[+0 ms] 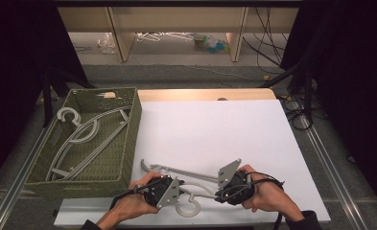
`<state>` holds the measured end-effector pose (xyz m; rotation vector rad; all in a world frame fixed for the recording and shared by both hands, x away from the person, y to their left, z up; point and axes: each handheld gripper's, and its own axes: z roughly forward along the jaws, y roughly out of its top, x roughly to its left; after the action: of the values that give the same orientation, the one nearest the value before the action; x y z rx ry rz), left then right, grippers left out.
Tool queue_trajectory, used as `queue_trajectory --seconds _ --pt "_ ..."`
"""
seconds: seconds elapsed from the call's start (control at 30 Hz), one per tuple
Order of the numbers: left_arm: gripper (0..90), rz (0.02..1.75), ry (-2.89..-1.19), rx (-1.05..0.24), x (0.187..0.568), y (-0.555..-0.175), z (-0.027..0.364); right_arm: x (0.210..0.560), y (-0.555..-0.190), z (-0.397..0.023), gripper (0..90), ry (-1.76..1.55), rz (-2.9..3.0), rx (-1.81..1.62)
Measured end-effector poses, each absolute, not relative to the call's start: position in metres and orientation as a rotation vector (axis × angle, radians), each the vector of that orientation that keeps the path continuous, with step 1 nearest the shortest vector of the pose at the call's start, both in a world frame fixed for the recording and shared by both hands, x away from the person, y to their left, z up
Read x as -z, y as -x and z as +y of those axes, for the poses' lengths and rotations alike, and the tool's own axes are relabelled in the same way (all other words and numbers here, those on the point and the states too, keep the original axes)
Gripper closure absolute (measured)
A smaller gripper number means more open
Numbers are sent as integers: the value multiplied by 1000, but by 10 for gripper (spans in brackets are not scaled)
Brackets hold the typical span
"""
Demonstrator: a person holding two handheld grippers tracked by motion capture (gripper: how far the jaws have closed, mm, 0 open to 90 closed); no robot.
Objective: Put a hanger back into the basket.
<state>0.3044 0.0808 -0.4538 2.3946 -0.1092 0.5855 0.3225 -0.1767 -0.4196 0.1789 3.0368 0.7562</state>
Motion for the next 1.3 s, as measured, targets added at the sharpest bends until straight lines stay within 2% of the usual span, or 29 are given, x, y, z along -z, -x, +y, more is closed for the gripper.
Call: queue_trajectory --seconds 0.47,0.57,0.67,0.87,1.3 --pt "766 -20 -2389 -508 431 -297 80 411 -331 -188 709 -298 2922 -876" --pt "772 27 -2378 -495 427 -298 82 408 -332 -188 652 -361 2853 -953" --pt "788 141 -2331 -425 420 -299 87 403 -335 -191 540 -464 2770 -1026" --pt "788 255 -2331 -399 418 -305 96 395 -336 -197 474 -547 2655 -1142" --pt "789 482 -2269 -379 397 -313 122 392 -322 -207 418 -650 2550 -1252"
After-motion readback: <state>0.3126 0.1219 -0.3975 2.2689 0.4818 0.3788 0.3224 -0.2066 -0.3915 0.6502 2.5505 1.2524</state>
